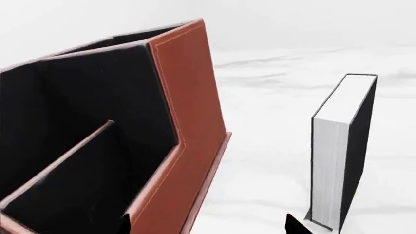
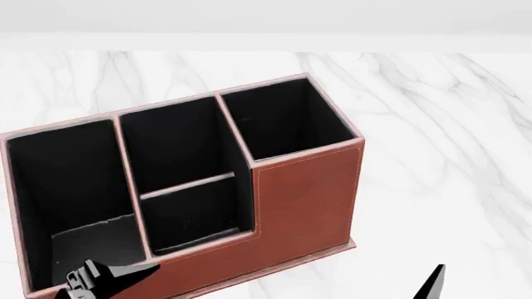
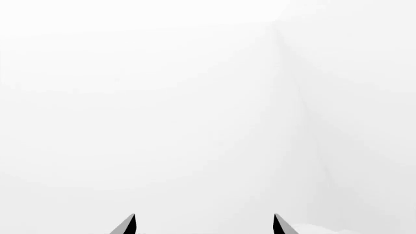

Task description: Pick up the book and place it in the back compartment of the caddy.

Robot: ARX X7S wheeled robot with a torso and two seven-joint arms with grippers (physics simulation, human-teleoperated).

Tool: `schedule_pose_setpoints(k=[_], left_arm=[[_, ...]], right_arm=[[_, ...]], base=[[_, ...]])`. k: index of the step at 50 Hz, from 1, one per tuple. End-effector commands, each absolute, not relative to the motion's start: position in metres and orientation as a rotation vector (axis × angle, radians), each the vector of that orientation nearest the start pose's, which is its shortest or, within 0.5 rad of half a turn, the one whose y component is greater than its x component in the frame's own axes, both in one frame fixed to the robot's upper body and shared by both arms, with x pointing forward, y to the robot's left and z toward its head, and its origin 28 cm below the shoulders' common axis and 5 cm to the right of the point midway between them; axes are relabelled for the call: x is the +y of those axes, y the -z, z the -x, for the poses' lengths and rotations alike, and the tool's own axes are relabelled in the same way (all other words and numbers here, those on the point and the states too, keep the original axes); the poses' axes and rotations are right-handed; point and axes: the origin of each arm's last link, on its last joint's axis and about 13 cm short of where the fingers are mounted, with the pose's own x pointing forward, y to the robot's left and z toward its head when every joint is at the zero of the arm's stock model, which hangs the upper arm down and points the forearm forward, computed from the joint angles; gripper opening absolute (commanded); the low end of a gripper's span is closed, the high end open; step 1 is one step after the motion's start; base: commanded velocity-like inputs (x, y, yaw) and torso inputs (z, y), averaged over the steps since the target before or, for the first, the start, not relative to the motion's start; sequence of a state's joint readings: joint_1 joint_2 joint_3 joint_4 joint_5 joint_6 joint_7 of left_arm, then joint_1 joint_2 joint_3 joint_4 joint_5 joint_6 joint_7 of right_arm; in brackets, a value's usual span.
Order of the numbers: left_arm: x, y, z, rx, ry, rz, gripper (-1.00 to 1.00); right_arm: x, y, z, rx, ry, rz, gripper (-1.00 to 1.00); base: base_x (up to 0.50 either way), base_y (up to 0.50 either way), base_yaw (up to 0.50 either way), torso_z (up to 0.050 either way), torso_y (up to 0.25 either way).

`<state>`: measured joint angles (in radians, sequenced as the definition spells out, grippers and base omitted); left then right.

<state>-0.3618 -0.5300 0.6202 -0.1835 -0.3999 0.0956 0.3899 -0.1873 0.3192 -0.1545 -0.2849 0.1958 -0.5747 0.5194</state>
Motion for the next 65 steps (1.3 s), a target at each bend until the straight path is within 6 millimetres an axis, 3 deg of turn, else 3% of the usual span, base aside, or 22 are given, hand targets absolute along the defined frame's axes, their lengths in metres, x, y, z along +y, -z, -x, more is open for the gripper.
schedule_pose_setpoints(k=[1,44,65], left_arm=[[0.240,-0.038,-0.263,0.030,0.891,-0.219,1.00],[0.197,-0.032,-0.276,0.010,1.028,-0.136,1.00],[0.189,-0.023,-0.282,0.041,1.046,-0.123,1.00]], right_arm=[[-0.123,-0.076,-0.167,-0.598,0.258,-0.148,1.00],[-0.123,-0.075,-0.168,-0.597,0.256,-0.148,1.00],[-0.123,-0.075,-0.168,-0.597,0.254,-0.147,1.00]], base=[[0.00,0.00,0.00,0.000,0.000],[0.00,0.00,0.00,0.000,0.000],[0.00,0.00,0.00,0.000,0.000]])
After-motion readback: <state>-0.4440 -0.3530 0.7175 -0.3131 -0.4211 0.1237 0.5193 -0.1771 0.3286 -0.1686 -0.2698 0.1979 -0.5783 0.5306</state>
